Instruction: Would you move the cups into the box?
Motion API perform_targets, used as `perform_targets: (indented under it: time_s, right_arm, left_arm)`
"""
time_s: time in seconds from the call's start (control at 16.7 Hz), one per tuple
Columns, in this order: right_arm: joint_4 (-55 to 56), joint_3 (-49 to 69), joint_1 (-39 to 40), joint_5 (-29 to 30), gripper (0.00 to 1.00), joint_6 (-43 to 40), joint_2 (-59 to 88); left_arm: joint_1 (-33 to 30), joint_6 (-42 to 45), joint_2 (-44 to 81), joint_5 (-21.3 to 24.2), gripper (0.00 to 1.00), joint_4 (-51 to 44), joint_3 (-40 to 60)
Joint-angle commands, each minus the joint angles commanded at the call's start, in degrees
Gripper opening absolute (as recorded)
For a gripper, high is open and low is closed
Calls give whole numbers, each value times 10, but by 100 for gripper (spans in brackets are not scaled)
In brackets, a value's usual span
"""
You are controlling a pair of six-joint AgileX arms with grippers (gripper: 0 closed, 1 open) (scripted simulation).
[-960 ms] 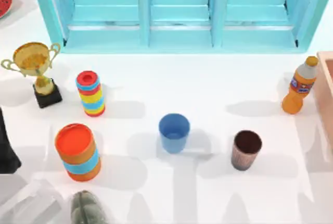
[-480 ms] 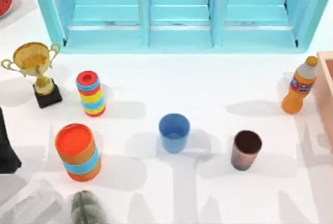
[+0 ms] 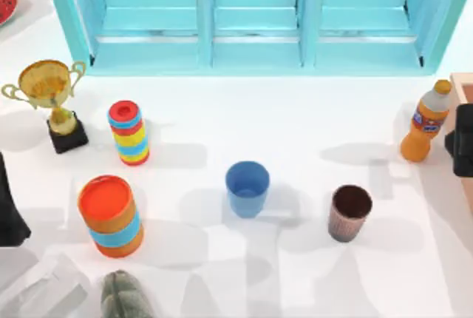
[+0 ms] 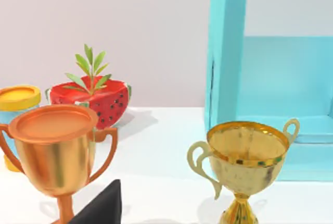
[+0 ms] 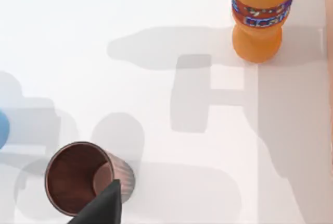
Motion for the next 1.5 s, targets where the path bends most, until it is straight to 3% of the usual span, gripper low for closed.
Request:
perform_targets:
  time_s: [0.36, 0.66, 1.14, 1.5]
  right_arm:
    - [-217, 248, 89, -2, 100, 92, 321]
    - [-309, 368, 131, -4, 100, 136, 442]
    - [-306, 370, 133, -4, 100, 139, 452]
    - [-158, 260, 135, -4, 100, 141, 484]
  left_arm:
    - [0, 0, 0, 0, 100, 0, 0]
    - [0, 0, 0, 0, 100, 0, 0]
    - [0, 0, 0, 0, 100, 0, 0]
    - [0, 0, 0, 0, 100, 0, 0]
